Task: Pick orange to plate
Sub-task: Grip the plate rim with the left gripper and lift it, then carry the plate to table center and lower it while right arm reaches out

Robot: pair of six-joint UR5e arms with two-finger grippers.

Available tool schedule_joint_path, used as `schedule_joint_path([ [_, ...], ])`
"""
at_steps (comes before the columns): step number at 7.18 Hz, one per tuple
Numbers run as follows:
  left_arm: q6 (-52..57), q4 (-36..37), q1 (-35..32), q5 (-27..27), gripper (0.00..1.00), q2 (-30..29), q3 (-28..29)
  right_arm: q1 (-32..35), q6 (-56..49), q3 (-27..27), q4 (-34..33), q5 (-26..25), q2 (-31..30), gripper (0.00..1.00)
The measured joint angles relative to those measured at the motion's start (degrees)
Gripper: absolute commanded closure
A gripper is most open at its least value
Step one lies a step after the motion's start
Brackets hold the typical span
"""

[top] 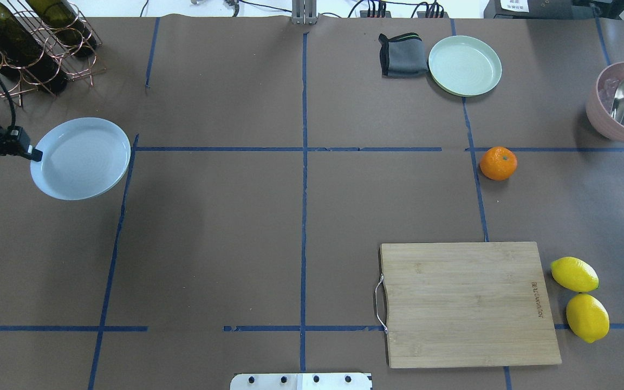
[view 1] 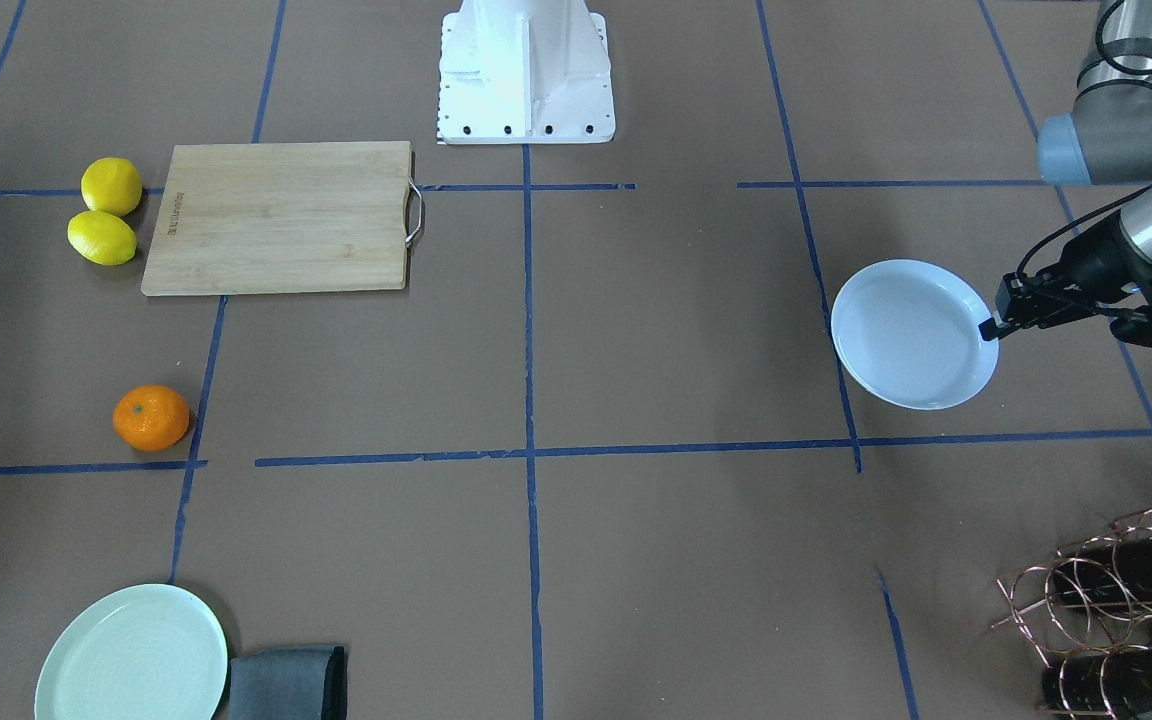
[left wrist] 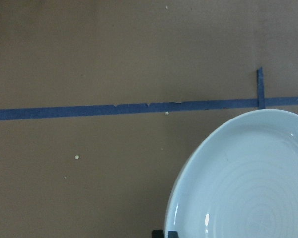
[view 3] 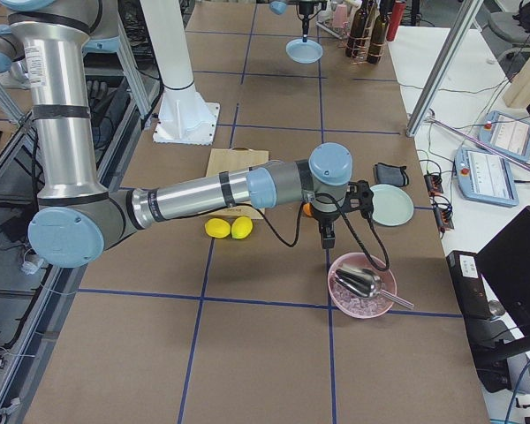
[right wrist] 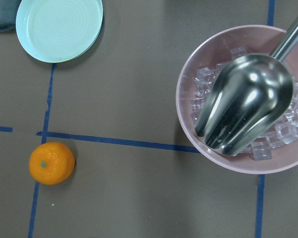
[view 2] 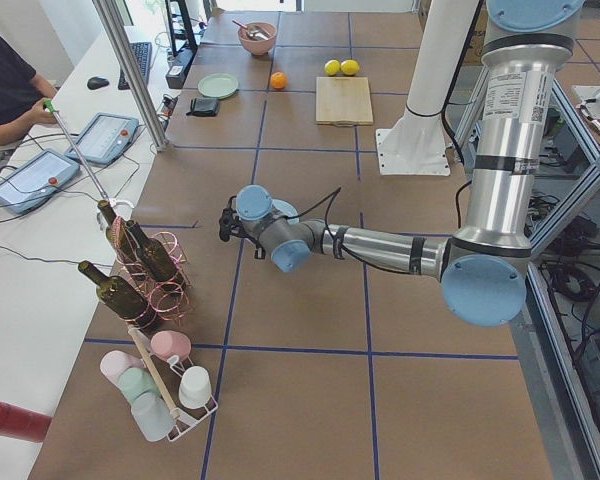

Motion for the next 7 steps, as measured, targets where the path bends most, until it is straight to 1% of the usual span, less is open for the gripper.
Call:
schedule_joint_path([
  [1,-4.03,4.5,0.55,0.99,1.0,-4.5,-1.04,-2.63,5.06,-0.11,3.04,-0.86,0.11,0.0],
  [2,-10.53,6.57,2.6,2.76,1.0,-8.67,-1.45,-6.02,12.21,-0.19,7.35,-2.48,0.16,0.0],
  [3,-18.18,7.34,6.53,5.42,1.0,-12.52,-1.48,-9.82,20.16,-0.27,12.13,-4.41,0.49,0.0],
  [4,-25.12,7.55,11.41,9.19,1.0,-15.73,-1.27,-12.89,25.96,-0.33,15.25,-6.07,1.1,0.0],
  [6,-36.93,7.45,21.72,18.15,1.0,-20.98,0.05,-17.29,32.9,-0.4,17.21,-8.9,2.68,0.0],
  [7,-41.64,7.38,25.38,21.44,1.0,-23.57,1.77,-18.93,35.78,-0.41,17.41,-9.89,3.75,0.0],
])
